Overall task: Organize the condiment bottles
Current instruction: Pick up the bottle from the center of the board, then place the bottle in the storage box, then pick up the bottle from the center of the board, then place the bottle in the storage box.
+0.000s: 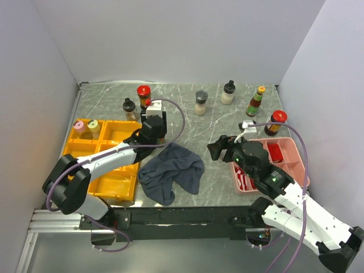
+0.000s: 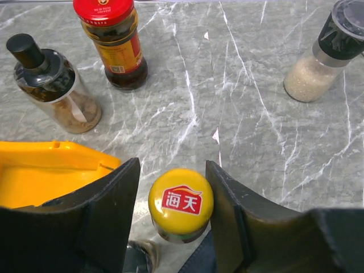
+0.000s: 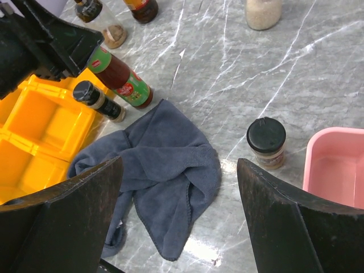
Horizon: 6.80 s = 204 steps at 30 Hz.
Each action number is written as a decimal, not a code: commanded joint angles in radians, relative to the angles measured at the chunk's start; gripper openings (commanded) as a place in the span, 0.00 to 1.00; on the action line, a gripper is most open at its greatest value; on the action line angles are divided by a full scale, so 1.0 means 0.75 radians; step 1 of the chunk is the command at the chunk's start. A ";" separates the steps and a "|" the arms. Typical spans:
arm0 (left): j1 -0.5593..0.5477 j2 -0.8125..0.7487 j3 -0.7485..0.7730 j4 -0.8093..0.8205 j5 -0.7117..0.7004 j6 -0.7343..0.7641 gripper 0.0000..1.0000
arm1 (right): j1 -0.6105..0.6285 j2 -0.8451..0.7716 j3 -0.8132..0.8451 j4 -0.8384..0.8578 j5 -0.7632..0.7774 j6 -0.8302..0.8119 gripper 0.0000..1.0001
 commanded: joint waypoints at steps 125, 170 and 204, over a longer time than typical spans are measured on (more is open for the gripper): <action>0.681 0.729 1.043 -0.827 0.466 0.133 0.86 | 0.002 -0.076 -0.025 0.076 -0.073 -0.035 0.94; 0.690 0.357 1.192 -1.078 -0.149 -0.341 0.01 | 0.004 -0.113 -0.008 0.062 -0.073 -0.031 0.94; 1.019 -0.005 0.741 -1.825 -0.344 -1.266 0.01 | 0.004 -0.152 0.037 -0.009 -0.187 0.038 0.93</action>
